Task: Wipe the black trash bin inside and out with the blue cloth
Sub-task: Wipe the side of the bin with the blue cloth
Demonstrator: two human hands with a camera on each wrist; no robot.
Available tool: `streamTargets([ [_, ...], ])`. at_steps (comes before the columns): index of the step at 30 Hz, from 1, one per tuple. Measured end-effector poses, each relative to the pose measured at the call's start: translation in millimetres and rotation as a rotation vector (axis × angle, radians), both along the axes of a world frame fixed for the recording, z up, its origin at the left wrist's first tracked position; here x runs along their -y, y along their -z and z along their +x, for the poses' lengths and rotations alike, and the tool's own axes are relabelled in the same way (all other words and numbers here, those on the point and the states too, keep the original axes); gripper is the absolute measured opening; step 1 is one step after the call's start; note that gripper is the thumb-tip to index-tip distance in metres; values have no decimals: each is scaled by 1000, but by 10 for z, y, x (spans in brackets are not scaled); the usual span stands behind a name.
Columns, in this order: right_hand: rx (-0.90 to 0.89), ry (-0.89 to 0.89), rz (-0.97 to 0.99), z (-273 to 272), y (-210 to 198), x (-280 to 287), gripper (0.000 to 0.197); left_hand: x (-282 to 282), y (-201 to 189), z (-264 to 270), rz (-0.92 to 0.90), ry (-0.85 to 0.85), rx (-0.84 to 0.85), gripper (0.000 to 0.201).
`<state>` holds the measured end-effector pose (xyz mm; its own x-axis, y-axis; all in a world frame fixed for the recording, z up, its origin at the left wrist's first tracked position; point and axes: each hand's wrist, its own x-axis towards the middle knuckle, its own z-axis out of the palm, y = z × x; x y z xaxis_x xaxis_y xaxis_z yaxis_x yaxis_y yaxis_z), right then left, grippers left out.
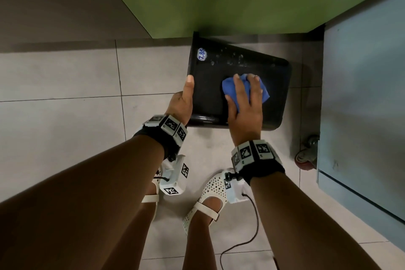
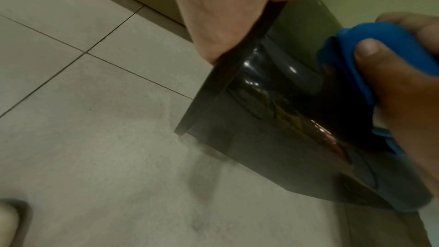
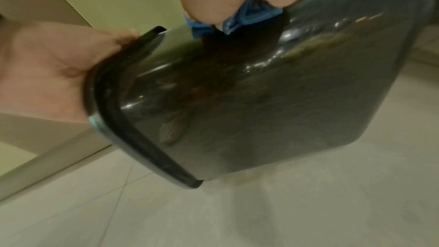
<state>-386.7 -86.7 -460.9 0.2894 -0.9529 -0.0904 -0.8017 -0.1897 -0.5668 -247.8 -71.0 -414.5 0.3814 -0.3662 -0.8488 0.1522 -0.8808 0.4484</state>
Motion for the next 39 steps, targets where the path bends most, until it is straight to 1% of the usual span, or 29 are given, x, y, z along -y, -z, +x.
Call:
streamTargets([
  [2,-39,38,-22,-112,16,143,43,-14,30,-5,1,20,3,58],
  [5,-37,275,23,-258,46,369,43,-20,55,6,-1,10,2,57],
  [6,-32,334,15,-269,57,407,44,-21,57,7,-5,6,7,60],
  [8,-30,383,8,-257,64,435,45,-20,68,-1,-8,0,-14,62],
  [9,-34,386,22,-245,65,432,47,1,73,11,-48,-47,-63,60],
  [11,-40,376,38,-242,73,411,50,121,35,75,-142,-193,-207,42],
  [12,-35,369,26,-251,77,399,51,213,14,122,-176,-251,-221,36],
  [13,-25,365,8,-266,79,394,52,327,6,156,-221,-283,-209,35],
  [14,-4,363,-8,-279,82,389,53,448,14,176,-262,-254,-173,38],
  [15,24,367,-13,-291,90,374,53,547,13,183,-267,-160,-107,44],
  [17,73,388,-1,-300,85,322,53,648,36,159,-231,44,114,46],
  [18,89,405,0,-296,74,285,52,661,41,137,-229,98,198,50],
  [19,108,429,-6,-293,65,241,51,656,60,118,-248,133,243,54],
  [21,151,486,-24,-278,57,129,49,597,134,101,-281,155,289,55],
  [24,170,538,-40,-214,28,-39,47,517,205,107,-312,146,272,51],
  [25,175,527,-28,-171,20,-93,47,503,207,103,-326,136,268,51],
  [26,185,484,-8,-104,1,-153,48,491,206,96,-332,129,262,51],
  [30,256,184,83,291,-56,-307,45,450,251,98,-319,111,272,47],
  [32,264,120,77,379,-65,-246,43,436,249,107,-327,62,275,49],
  [34,289,153,101,349,-71,-113,45,410,239,118,-322,48,284,55],
  [36,291,284,152,215,-62,63,46,370,239,117,-320,47,293,54],
  [38,201,412,118,24,-42,232,46,323,240,107,-333,18,283,52],
  [39,169,463,98,-73,-34,296,46,305,251,104,-341,-5,277,53],
])
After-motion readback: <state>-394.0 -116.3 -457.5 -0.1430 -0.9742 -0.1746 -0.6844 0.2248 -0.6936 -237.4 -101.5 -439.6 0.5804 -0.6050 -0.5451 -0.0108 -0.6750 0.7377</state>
